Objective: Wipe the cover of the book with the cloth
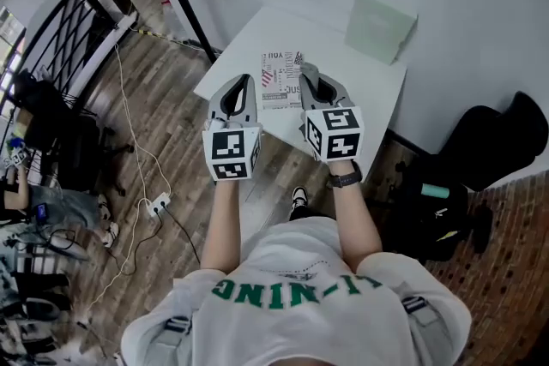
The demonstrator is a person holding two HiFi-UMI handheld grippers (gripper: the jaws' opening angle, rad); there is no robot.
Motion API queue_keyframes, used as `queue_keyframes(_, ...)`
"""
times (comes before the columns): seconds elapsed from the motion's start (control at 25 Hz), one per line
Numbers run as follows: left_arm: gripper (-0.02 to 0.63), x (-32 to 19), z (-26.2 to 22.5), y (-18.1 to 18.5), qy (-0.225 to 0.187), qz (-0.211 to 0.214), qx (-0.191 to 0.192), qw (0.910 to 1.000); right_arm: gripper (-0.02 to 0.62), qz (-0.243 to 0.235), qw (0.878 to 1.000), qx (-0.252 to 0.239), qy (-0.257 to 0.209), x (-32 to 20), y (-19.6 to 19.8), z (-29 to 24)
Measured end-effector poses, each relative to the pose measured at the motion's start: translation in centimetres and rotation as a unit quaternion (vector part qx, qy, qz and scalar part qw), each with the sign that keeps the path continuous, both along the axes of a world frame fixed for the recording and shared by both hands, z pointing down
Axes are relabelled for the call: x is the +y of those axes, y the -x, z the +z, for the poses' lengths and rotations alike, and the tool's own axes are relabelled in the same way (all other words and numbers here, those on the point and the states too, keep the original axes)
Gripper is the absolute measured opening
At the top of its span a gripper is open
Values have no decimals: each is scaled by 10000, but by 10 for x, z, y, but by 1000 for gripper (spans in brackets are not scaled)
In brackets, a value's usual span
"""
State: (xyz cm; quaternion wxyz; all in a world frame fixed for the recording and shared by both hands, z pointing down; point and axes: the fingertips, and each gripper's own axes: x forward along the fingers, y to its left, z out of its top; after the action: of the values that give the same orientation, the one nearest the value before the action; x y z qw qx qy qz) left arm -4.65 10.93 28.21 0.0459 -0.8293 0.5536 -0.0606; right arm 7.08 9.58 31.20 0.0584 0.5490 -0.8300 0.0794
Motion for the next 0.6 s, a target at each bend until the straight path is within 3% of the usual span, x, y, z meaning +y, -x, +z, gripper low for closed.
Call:
queue_keyframes(0.24,15,-76,17,-20,151,-174,172,9996,38,-63,9995,-143,284,-80,-30,26)
queue_keyframes(0.6,15,-159,58,-24,546,-115,59,9984,38,-175,9931,-281,1123,-151,-27,91)
